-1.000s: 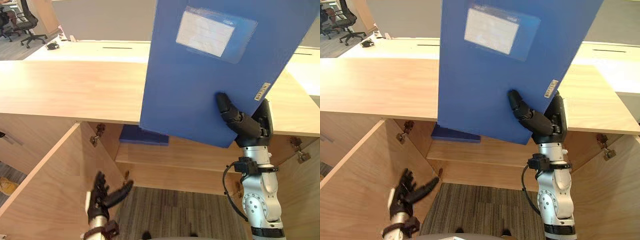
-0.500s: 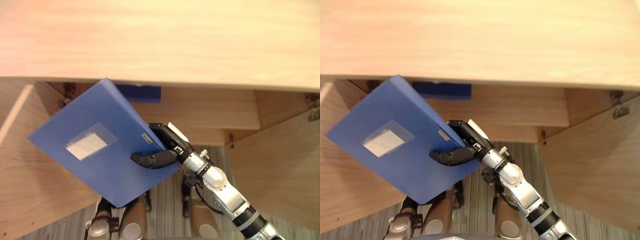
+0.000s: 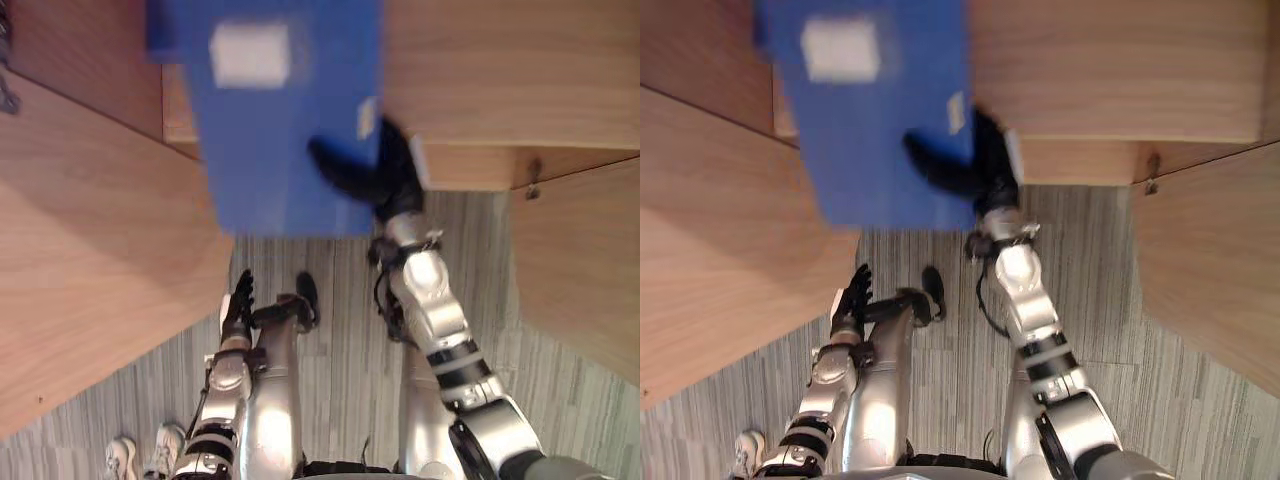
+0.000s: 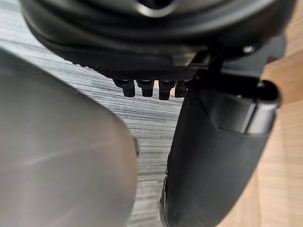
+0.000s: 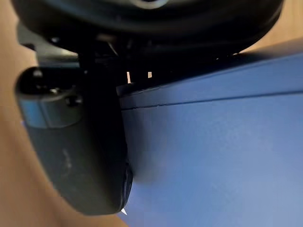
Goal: Walk over to the cabinet, pick up the folder, carry it to the office cabinet, place the folder inside the office cabinet, then close the office cabinet door
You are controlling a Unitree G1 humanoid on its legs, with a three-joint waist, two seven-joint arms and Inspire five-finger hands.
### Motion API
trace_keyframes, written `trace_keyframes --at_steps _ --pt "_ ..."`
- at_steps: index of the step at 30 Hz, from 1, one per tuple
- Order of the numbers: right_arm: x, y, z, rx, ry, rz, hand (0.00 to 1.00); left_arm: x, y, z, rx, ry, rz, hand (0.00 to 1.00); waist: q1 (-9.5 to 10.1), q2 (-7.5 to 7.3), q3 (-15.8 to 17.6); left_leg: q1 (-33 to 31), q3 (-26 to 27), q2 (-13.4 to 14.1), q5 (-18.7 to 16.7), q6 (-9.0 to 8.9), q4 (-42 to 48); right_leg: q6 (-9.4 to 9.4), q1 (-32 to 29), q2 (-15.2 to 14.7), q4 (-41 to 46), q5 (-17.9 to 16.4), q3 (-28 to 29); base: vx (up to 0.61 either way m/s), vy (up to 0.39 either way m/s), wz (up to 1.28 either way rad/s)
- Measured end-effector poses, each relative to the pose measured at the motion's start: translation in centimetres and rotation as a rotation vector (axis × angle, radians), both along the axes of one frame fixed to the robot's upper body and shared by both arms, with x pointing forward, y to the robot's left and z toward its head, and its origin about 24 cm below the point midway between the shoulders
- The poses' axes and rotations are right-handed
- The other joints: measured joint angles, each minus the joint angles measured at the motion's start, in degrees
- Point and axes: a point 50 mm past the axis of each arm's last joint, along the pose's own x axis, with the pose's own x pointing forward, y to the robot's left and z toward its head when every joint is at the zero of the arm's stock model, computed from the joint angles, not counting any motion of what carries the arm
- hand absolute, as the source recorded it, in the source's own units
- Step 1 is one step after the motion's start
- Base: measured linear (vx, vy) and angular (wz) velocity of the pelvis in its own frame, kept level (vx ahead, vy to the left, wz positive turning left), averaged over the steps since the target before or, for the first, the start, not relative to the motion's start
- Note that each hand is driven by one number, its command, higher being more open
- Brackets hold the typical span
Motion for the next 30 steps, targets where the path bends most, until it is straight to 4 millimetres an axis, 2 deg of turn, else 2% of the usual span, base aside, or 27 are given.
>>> trace_keyframes --at_steps 3,8,9,14,18,24,30 --pt "0.5 -2.9 2.1 0.234 -0.032 -0.119 0.00 0.2 0.4 0.7 -0.028 -0.039 0.065 1.00 0.48 0.01 0.0 -2.6 -0.7 0.2 -0.3 -0.28 1.7 -0.11 -2.4 -0.1 1.9 -0.8 -0.4 0.02 -0.053 0.05" --pt "0.6 -5.0 3.3 0.444 -0.043 -0.171 0.00 0.3 0.4 1.0 -0.048 -0.059 0.096 1.00 0.92 0.01 0.0 -3.8 -1.9 0.1 -0.5 -0.64 2.2 -0.56 -3.2 -0.3 3.1 -1.8 -1.6 -0.01 -0.056 0.09" --pt "0.7 -5.3 3.7 0.482 -0.053 -0.177 1.00 0.3 0.3 1.1 -0.052 -0.065 0.100 1.00 1.23 0.01 0.0 -4.2 -2.0 0.0 -0.5 -0.64 2.2 -0.74 -3.6 -0.4 3.4 -1.9 -1.7 -0.03 -0.074 0.07" --pt "1.4 -7.3 7.5 0.706 -0.129 -0.163 1.00 0.5 0.1 1.6 -0.092 -0.091 0.129 1.00 2.08 0.03 0.0 -6.1 -3.8 -0.3 0.2 -1.11 2.1 -1.43 -4.7 -0.8 3.8 -2.3 -3.5 -0.02 -0.067 0.12" --pt "2.3 -7.5 9.4 0.683 -0.125 -0.120 1.00 0.5 0.1 1.6 -0.100 -0.093 0.137 1.00 2.06 0.03 0.0 -6.4 -4.3 -0.4 0.3 -1.20 2.0 -1.54 -4.7 -0.8 3.7 -2.5 -3.9 -0.01 -0.042 0.04" --pt "2.8 -6.8 11.0 0.717 -0.126 -0.038 1.00 0.4 0.2 1.5 -0.110 -0.087 0.147 1.00 2.02 0.01 -0.1 -6.5 -4.5 -0.4 0.5 -1.48 1.7 -1.56 -4.7 -0.8 3.4 -2.5 -4.3 -0.02 -0.041 0.01" --pt "2.9 -6.0 11.5 0.618 -0.147 -0.003 1.00 0.4 0.4 1.5 -0.101 -0.083 0.150 1.00 1.47 -0.09 -0.2 -6.4 -4.5 -0.1 0.5 -1.49 1.7 -1.58 -4.5 -0.6 3.2 -2.4 -4.4 -0.03 -0.036 -0.01"
